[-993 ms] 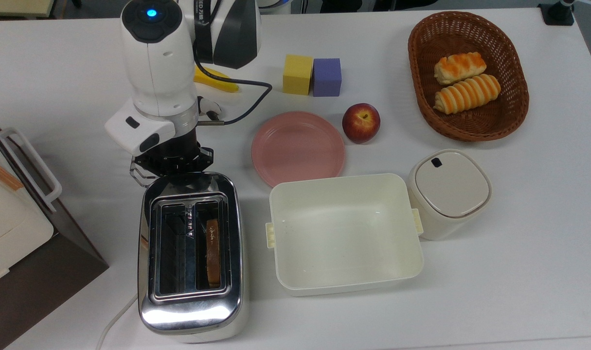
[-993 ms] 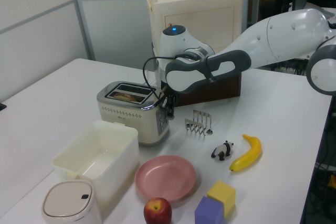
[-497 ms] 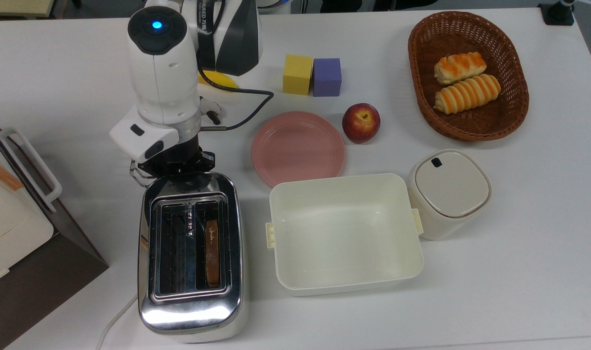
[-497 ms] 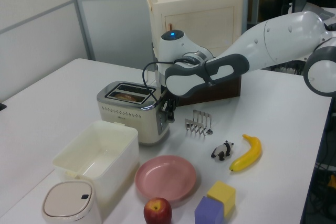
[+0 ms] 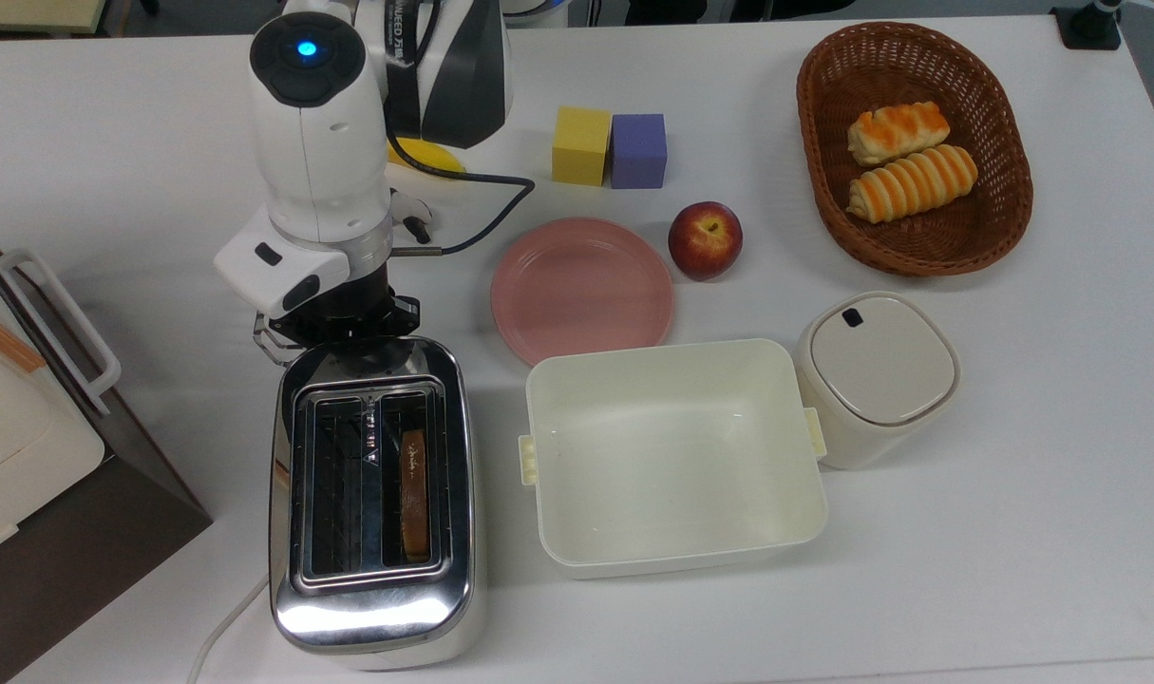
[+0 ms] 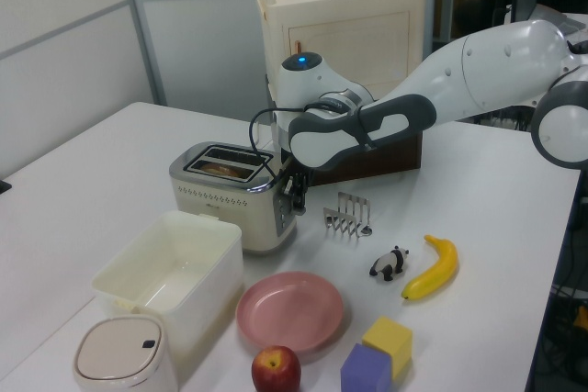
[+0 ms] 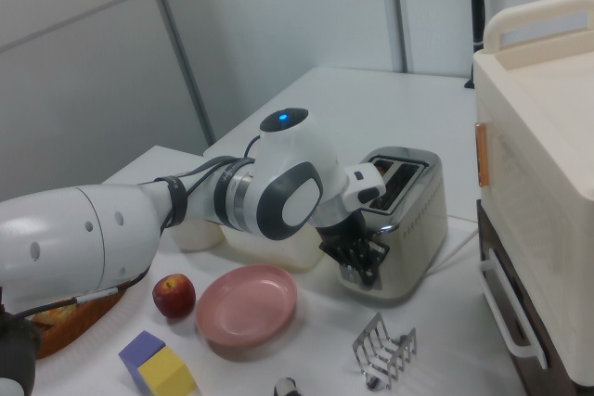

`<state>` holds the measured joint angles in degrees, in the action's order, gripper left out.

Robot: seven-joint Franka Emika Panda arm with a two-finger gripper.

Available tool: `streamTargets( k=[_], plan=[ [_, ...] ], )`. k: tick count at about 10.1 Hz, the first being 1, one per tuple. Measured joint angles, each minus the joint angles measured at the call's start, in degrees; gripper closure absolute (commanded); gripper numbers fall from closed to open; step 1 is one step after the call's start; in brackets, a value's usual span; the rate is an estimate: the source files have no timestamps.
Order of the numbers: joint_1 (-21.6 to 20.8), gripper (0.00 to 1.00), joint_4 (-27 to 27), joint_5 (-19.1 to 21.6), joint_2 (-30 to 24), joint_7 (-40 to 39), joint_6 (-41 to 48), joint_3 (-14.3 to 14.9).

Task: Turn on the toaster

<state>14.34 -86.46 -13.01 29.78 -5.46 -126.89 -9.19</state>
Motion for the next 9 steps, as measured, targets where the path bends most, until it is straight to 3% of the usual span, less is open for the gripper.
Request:
streamTargets(
  k=[3, 7, 8, 9],
  plan=[
    [0.59, 1.00, 2.09, 0.02, -2.97, 0.00, 3.61, 0.07],
    [0.44, 1.00, 4.74, 6.95, -19.16, 0.00, 23.19, -0.06],
    [0.26, 0.83, 4.60, 8.94, -22.08, 0.00, 26.65, -0.18],
    [0.03, 0.01, 4.46, 10.98, -24.00, 0.00, 29.61, -0.28]
  ],
)
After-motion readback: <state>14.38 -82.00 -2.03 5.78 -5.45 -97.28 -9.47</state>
